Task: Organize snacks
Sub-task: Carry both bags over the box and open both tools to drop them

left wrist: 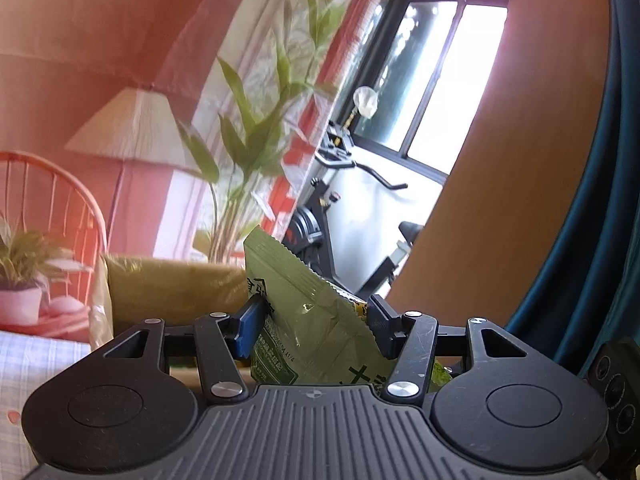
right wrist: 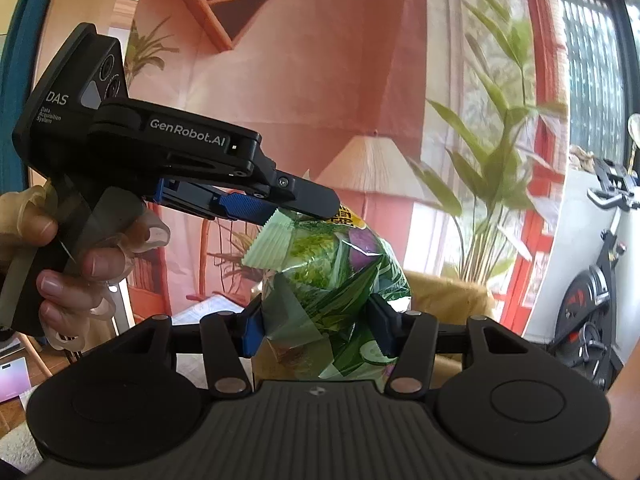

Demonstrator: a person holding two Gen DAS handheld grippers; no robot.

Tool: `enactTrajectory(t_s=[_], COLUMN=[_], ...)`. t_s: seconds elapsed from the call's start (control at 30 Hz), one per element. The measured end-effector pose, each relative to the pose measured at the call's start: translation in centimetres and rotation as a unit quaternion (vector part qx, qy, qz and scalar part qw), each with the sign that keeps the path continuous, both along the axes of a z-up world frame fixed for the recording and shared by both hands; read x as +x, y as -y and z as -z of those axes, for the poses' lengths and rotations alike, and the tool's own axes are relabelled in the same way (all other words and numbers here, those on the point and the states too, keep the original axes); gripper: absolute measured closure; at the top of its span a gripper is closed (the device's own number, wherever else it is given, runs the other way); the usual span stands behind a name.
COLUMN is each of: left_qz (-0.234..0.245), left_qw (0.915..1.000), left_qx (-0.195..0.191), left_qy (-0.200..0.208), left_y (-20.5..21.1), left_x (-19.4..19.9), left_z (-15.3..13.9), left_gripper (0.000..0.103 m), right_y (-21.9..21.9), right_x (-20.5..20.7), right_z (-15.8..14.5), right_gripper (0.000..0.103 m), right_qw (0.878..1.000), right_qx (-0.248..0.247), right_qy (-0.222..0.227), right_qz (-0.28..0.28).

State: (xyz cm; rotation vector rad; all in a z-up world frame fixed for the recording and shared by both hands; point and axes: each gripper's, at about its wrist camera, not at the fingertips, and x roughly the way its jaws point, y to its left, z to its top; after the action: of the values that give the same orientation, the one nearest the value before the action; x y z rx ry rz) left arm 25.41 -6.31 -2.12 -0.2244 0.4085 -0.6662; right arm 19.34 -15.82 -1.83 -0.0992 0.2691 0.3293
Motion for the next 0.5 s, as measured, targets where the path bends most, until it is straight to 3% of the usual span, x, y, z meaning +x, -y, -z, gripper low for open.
enactTrajectory(t_s=[0.2, 0.5], left_qz=[-0.022, -0.064], left_qw=[0.9995, 0.9973], left_qx=[0.002, 0.029], left_qy=[0.023, -0.021], left_y=[-0.2, 0.0], left_x=[3.0, 10.8], left_z=[-1.0, 1.4], left_gripper=[0.044, 0.044], right_y=[-0.7, -0.2], right_x=[3.6, 13.1], right_z=[-0.6, 2.4], right_gripper=[0.048, 0.049], right_qw=[0.997, 0.993], right_qx=[-0.060, -0.116], right_qy=[0.040, 0.018], right_qz=[-0.008, -0.011])
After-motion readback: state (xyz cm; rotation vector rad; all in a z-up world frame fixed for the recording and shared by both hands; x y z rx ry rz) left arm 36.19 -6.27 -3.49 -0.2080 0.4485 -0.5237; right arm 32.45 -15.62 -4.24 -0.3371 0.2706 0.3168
